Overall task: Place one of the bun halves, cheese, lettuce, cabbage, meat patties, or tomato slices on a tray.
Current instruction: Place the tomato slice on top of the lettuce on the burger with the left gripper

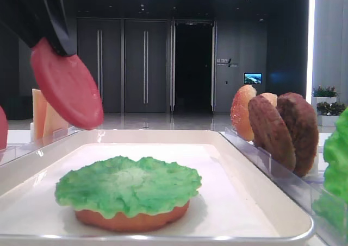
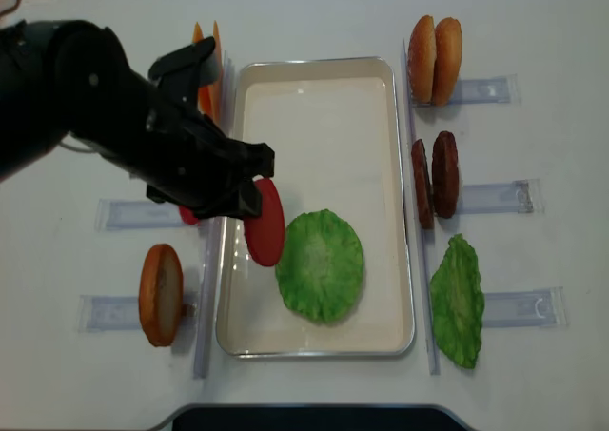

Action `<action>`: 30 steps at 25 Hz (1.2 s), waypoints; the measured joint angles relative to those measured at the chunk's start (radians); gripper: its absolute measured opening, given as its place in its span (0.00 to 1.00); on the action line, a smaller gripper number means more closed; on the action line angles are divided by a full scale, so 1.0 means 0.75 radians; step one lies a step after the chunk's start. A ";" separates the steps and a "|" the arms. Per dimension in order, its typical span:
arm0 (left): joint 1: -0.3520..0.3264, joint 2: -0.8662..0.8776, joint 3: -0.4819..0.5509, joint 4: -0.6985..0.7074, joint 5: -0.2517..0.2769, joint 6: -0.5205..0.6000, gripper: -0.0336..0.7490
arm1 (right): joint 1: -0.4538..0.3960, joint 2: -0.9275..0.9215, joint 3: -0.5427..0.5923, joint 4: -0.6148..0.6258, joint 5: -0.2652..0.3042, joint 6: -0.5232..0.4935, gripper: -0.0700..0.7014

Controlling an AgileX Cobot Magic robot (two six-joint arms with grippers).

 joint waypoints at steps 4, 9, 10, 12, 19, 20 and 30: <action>0.000 -0.001 0.067 -0.205 -0.072 0.168 0.12 | 0.000 0.000 0.000 0.000 0.000 0.000 0.69; 0.000 -0.001 0.122 -0.445 -0.152 0.387 0.12 | 0.000 0.000 0.000 0.000 0.000 0.000 0.69; 0.000 -0.001 0.130 -0.489 -0.162 0.422 0.12 | 0.000 0.000 0.000 0.000 0.000 0.000 0.69; 0.000 -0.001 0.141 -0.552 -0.179 0.493 0.12 | 0.000 0.000 0.000 0.000 0.000 0.000 0.69; 0.000 -0.001 0.144 -0.602 -0.216 0.527 0.12 | 0.000 0.000 0.000 0.000 0.000 0.000 0.69; 0.000 -0.001 0.144 -0.603 -0.216 0.527 0.12 | 0.000 0.000 0.000 0.000 0.000 0.000 0.69; -0.074 0.107 0.144 -0.610 -0.249 0.537 0.12 | 0.000 0.000 0.000 0.000 0.000 0.000 0.69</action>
